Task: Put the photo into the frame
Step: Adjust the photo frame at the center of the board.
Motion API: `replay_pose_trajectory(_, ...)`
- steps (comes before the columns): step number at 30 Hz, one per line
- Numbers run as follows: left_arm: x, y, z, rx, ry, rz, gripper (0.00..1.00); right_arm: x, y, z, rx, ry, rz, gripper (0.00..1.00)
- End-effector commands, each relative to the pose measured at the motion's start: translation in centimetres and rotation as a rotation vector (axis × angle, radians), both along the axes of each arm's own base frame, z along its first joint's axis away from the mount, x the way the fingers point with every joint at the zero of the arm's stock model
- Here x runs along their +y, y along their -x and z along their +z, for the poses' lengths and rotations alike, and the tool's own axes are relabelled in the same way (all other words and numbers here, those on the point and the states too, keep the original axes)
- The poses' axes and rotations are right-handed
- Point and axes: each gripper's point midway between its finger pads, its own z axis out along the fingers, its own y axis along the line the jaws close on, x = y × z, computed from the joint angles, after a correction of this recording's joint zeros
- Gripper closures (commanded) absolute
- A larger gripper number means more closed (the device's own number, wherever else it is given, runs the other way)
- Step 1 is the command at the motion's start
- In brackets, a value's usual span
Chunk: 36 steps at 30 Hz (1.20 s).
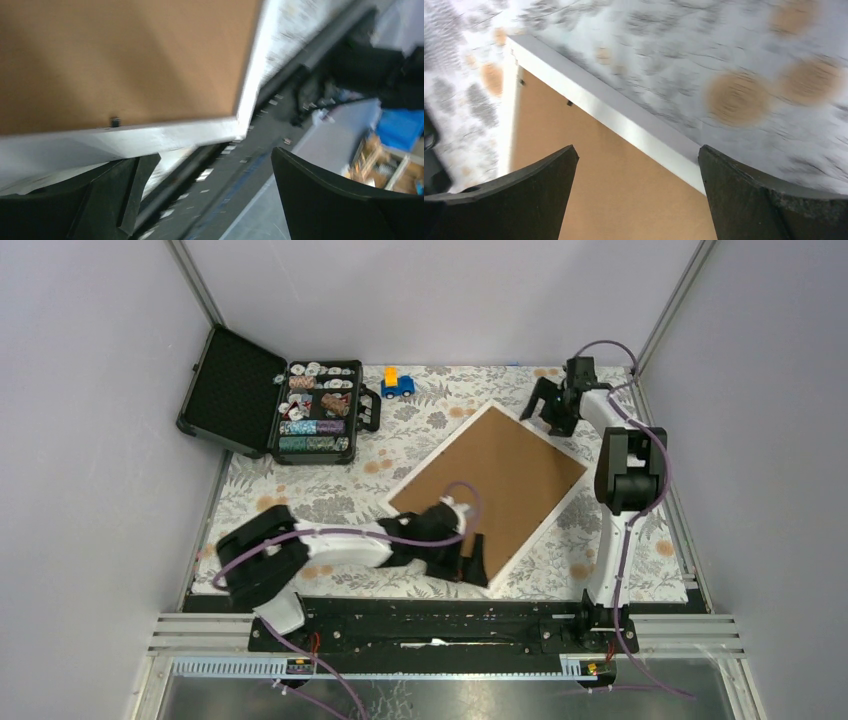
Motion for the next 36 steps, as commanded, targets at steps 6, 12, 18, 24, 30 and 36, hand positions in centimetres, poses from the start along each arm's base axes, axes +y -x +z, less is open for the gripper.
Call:
replay_pose_trajectory(6,-6.5,4.0,9.2,-0.098,0.348,-0.283,0.01,6.2,-0.1,9.0,0.009,-0.091,0.164,0.00)
replay_pose_trajectory(12,-0.4,-3.4,12.0,-0.270,0.244,-0.102,0.01,-0.4,8.7,9.7,0.058,0.051,-0.067,0.01)
replay_pose_trajectory(18,8.7,-14.2,10.0,-0.331,0.044,0.295,0.01,-6.3,16.7,5.9,0.072,-0.018,-0.257,0.09)
replay_pose_trajectory(24,11.3,-17.1,6.2,-0.280,-0.042,0.400,0.01,-6.0,18.3,3.0,0.105,-0.084,-0.244,0.20)
replay_pose_trajectory(30,11.9,-16.8,4.9,-0.278,-0.076,0.389,0.01,-4.4,19.7,0.9,0.162,-0.116,-0.185,0.22)
replay_pose_trajectory(36,13.6,-16.6,6.6,-0.318,-0.059,0.418,0.01,-4.0,20.6,3.5,0.139,0.203,-0.113,0.13)
